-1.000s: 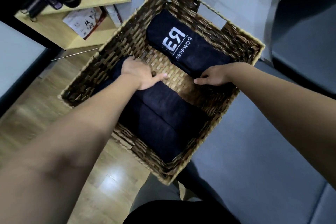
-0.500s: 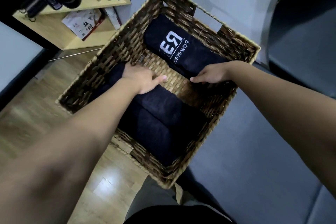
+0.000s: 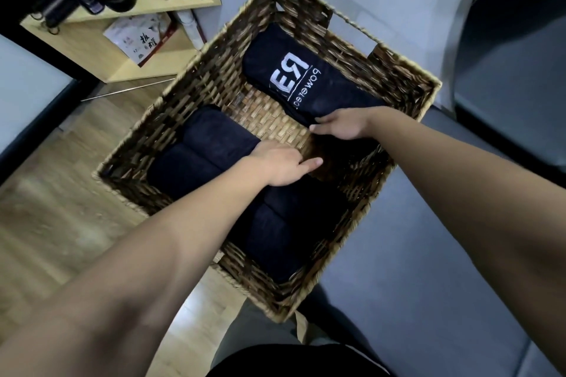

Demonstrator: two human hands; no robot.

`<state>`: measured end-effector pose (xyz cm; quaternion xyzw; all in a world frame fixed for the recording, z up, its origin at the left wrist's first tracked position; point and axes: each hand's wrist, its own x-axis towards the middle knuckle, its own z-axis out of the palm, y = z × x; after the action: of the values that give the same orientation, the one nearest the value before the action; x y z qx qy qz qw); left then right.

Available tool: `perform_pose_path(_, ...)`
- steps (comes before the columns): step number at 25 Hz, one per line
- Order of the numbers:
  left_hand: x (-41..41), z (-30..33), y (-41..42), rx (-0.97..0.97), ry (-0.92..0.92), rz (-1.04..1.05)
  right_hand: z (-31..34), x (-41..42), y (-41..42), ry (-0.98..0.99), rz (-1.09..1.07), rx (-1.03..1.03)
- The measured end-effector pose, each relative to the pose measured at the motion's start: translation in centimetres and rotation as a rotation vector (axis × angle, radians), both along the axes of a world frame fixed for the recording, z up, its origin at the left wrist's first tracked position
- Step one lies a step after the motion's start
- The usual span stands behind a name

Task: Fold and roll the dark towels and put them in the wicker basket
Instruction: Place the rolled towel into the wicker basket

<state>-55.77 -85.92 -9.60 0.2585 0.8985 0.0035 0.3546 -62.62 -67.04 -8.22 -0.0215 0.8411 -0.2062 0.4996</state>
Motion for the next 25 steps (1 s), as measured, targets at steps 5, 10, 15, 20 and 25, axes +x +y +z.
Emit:
perform_pose_path(5,-0.8,1.0,-0.6,0.289,-0.092,0.384,0.8,1.0,0.4,0.003,-0.108,-0.187)
perform_pose_path(10,-2.3,3.9,-1.0,0.300,0.104,0.300,4.2,1.4,1.0,0.283,-0.143,-0.245)
perform_pose_path(15,-3.7,8.6,-0.6,0.379,0.403,0.177,9.2,2.7,3.1,0.710,-0.008,-0.140)
perform_pose_path(20,-4.0,12.4,3.0,0.370,0.537,0.065,12.7,6.7,5.9,0.962,-0.013,0.010)
perform_pose_path(25,-1.9,14.0,9.6,0.414,0.579,-0.100,13.6,13.6,10.2,1.067,-0.226,0.225)
